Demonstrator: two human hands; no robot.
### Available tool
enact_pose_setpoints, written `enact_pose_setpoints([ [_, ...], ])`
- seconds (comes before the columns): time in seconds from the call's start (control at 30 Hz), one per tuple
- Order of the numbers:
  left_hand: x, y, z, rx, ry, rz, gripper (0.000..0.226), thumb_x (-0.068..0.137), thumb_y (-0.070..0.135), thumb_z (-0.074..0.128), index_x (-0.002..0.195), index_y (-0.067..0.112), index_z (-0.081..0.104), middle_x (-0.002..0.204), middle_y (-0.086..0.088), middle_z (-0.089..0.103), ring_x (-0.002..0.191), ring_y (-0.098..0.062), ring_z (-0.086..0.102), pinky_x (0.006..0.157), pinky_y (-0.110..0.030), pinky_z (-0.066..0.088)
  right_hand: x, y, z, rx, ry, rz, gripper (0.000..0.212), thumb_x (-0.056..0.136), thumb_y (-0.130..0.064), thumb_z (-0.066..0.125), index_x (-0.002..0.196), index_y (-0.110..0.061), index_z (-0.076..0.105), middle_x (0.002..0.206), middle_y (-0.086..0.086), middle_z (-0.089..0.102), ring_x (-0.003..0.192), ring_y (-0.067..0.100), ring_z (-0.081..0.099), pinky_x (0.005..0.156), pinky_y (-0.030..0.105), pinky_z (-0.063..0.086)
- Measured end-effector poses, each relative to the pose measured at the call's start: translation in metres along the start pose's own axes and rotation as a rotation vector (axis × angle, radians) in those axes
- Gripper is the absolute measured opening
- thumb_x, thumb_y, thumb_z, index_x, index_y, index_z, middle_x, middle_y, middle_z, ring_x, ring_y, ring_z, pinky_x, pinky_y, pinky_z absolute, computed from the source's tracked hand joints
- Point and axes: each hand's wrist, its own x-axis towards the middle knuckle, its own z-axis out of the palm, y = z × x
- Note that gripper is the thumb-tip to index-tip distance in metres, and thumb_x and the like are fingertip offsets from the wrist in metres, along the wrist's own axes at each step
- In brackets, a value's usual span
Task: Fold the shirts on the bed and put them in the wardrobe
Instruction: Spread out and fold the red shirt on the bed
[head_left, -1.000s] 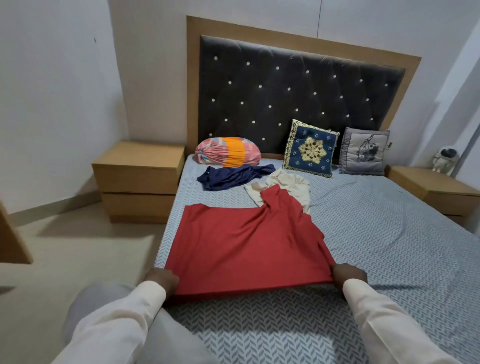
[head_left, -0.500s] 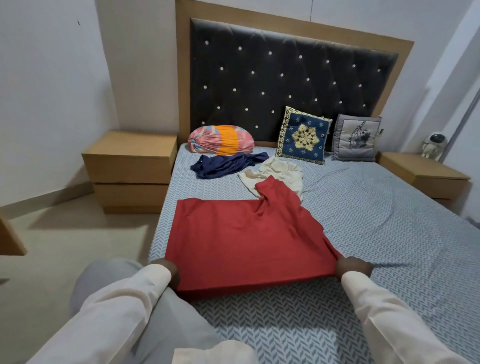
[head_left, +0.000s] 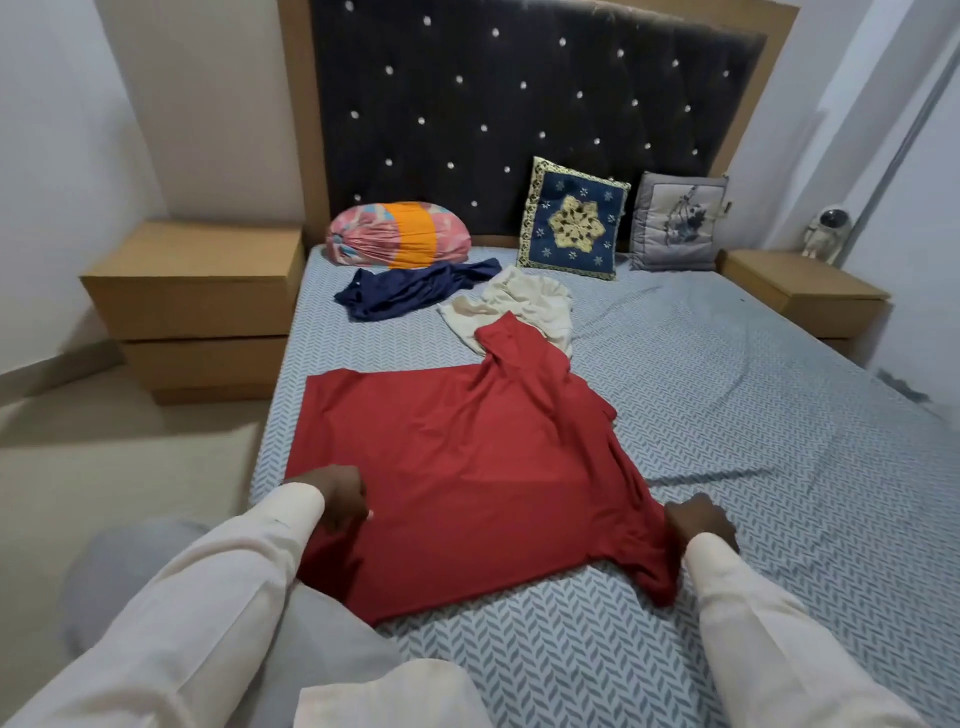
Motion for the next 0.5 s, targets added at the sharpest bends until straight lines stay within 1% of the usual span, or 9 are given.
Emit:
enact_pose_setpoints([
  [0.03, 0.011, 0.004, 0.001, -0.04, 0.056, 0.036, 0.043, 0.089, 0.037, 0.065, 0.124, 0.011, 0.064, 0.119, -0.013, 0.07, 0.107, -0.027, 0.068, 0.066, -0.02, 0.054, -0.005, 0.004, 0.006, -0.057, 0.001, -0.002, 0.068, 0.084, -0.052, 0.06, 0.135, -0.008, 0.052, 0.14, 0.02, 0.052, 0.13, 0.038, 0.049, 0.106, 0.044, 0.041],
  [0.07, 0.017, 0.015, 0.003, -0.059, 0.091, 0.066, 0.053, 0.088, 0.04, 0.066, 0.135, 0.016, 0.057, 0.131, -0.011, 0.063, 0.118, -0.026, 0.062, 0.083, -0.023, 0.053, -0.006, 0.012, 0.012, -0.111, -0.044, -0.017, 0.071, 0.083, -0.056, 0.062, 0.135, -0.01, 0.052, 0.141, 0.018, 0.05, 0.132, 0.038, 0.047, 0.107, 0.046, 0.04],
  [0.1, 0.022, 0.024, 0.008, -0.064, 0.095, 0.078, 0.064, 0.088, 0.042, 0.067, 0.144, 0.019, 0.048, 0.142, -0.01, 0.055, 0.128, -0.027, 0.054, 0.098, -0.025, 0.046, -0.009, 0.013, 0.018, -0.106, -0.078, -0.036, 0.071, 0.079, -0.058, 0.067, 0.132, -0.011, 0.054, 0.139, 0.017, 0.051, 0.13, 0.038, 0.048, 0.106, 0.046, 0.041],
  [0.2, 0.04, 0.053, 0.034, -0.019, 0.053, 0.117, 0.084, 0.087, 0.045, 0.067, 0.156, 0.025, 0.024, 0.16, -0.014, 0.025, 0.145, -0.033, 0.03, 0.116, -0.035, 0.03, -0.002, 0.02, 0.035, 0.016, -0.103, -0.092, 0.058, 0.064, -0.052, 0.077, 0.109, -0.017, 0.068, 0.12, 0.017, 0.064, 0.114, 0.035, 0.061, 0.097, 0.04, 0.051],
  [0.27, 0.048, 0.064, 0.048, 0.069, 0.038, 0.116, 0.093, 0.086, 0.05, 0.067, 0.157, 0.034, 0.009, 0.165, -0.013, 0.001, 0.15, -0.04, 0.011, 0.12, -0.048, 0.023, 0.004, 0.018, 0.034, 0.131, -0.141, -0.098, 0.05, 0.054, -0.049, 0.079, 0.09, -0.015, 0.071, 0.1, 0.014, 0.071, 0.098, 0.032, 0.068, 0.089, 0.038, 0.055],
  [0.3, 0.051, 0.066, 0.054, 0.127, 0.038, 0.117, 0.096, 0.086, 0.053, 0.066, 0.157, 0.036, 0.005, 0.166, -0.01, -0.004, 0.15, -0.042, 0.006, 0.12, -0.052, 0.021, 0.007, 0.017, 0.033, 0.259, -0.16, -0.085, 0.048, 0.053, -0.047, 0.082, 0.084, -0.013, 0.073, 0.089, 0.012, 0.074, 0.088, 0.03, 0.071, 0.083, 0.039, 0.057],
  [0.37, 0.052, 0.064, 0.058, 0.218, 0.074, 0.115, 0.098, 0.084, 0.057, 0.065, 0.157, 0.038, 0.001, 0.166, -0.007, -0.004, 0.15, -0.04, 0.007, 0.118, -0.054, 0.023, 0.01, 0.017, 0.021, 0.553, -0.175, -0.06, 0.046, 0.058, -0.04, 0.09, 0.085, -0.006, 0.074, 0.08, 0.012, 0.076, 0.075, 0.027, 0.072, 0.075, 0.04, 0.06],
  [0.43, 0.054, 0.061, 0.056, 0.247, 0.101, 0.123, 0.103, 0.081, 0.06, 0.067, 0.157, 0.037, 0.002, 0.165, -0.006, 0.005, 0.149, -0.038, 0.014, 0.116, -0.051, 0.028, 0.016, 0.028, 0.007, 0.771, -0.071, -0.004, 0.044, 0.062, -0.034, 0.093, 0.085, -0.005, 0.07, 0.084, 0.013, 0.074, 0.074, 0.024, 0.068, 0.074, 0.04, 0.057],
  [0.5, 0.056, 0.061, 0.053, 0.246, 0.111, 0.134, 0.109, 0.076, 0.062, 0.071, 0.157, 0.036, 0.004, 0.163, -0.005, 0.012, 0.147, -0.038, 0.018, 0.114, -0.049, 0.033, 0.032, 0.055, 0.004, 0.882, 0.035, 0.142, 0.045, 0.058, -0.031, 0.095, 0.079, -0.007, 0.063, 0.086, 0.013, 0.067, 0.079, 0.024, 0.063, 0.076, 0.039, 0.054],
])
